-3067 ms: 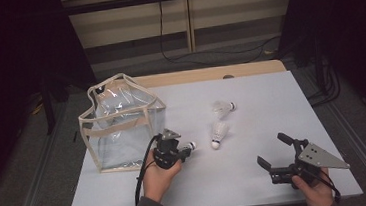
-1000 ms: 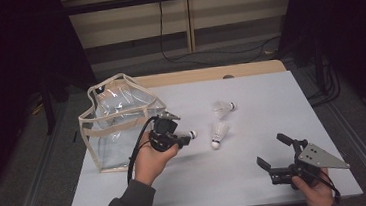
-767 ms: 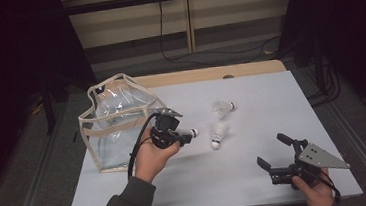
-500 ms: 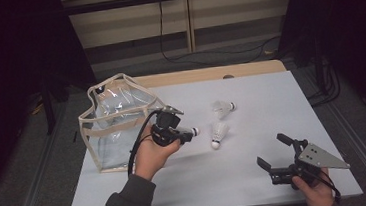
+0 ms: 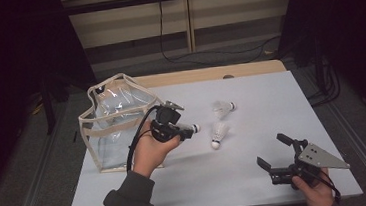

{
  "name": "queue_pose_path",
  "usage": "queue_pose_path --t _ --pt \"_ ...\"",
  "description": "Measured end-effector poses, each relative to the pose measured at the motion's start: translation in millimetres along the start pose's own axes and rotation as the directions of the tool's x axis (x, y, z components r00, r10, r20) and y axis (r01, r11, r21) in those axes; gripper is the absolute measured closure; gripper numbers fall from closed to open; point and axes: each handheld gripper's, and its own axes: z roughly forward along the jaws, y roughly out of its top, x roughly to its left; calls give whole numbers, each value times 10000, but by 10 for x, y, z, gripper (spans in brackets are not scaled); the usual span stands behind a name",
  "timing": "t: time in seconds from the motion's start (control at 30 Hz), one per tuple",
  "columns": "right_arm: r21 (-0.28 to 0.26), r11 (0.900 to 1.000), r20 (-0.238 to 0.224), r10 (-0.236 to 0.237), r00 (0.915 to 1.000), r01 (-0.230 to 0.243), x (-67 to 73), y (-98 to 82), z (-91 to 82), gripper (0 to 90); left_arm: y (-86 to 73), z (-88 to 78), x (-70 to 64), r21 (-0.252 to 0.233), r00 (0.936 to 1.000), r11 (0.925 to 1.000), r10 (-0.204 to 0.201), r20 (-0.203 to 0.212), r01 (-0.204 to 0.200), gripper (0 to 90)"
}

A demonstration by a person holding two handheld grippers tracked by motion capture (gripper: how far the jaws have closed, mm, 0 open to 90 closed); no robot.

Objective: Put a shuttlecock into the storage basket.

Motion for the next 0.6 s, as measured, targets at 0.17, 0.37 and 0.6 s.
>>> queue_pose_path --t 0.17,0.37,0.6 --pt "-20 10000 0 -13 10000 13 2 -1 4 0 38 -31 -4 53 10000 10000 37 8 -37 871" --pt "-12 10000 -6 9 10000 -9 2 -1 0 0 88 -71 -4 29 10000 10000 9 40 -9 872" --pt "-4 10000 -18 2 10000 -2 5 -2 1 0 128 -95 -9 133 9999 9999 59 86 -60 872"
